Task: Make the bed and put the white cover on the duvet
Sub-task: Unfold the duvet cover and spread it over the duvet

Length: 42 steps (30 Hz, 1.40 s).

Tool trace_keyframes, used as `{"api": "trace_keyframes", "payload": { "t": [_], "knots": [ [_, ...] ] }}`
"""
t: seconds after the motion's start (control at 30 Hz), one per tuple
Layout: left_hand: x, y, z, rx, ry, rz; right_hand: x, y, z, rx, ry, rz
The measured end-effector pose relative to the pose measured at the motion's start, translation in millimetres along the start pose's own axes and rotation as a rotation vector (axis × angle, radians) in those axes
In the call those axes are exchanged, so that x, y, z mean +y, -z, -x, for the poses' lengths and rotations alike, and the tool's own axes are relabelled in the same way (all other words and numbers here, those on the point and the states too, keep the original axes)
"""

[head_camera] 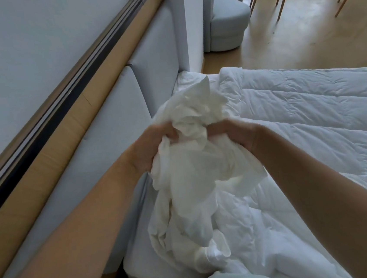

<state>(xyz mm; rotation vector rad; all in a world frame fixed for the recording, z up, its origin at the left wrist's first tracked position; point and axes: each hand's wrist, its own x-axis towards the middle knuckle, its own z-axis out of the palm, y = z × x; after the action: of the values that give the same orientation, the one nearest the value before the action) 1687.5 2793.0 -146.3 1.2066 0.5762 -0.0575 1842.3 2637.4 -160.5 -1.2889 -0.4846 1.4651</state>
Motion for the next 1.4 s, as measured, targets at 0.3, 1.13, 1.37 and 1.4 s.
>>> {"api": "trace_keyframes", "payload": {
  "t": [0.3,1.13,1.37,1.4],
  "knots": [
    [4.8,-4.9,-6.4,0.055,-0.047,0.054,19.9,-18.3,3.3,-0.22,-0.192,0.375],
    [58.4,31.3,15.5,0.101,-0.086,-0.518,-35.4,-22.4,-12.2,0.263,0.256,0.079],
    [80.0,20.6,2.9,0.151,-0.272,-0.559,-23.4,-34.5,-14.6,-0.043,-0.033,0.361],
    [81.4,22.5,3.1,0.156,-0.273,-0.552,-22.5,-32.7,-15.5,-0.038,-0.018,0.341]
  ]
}}
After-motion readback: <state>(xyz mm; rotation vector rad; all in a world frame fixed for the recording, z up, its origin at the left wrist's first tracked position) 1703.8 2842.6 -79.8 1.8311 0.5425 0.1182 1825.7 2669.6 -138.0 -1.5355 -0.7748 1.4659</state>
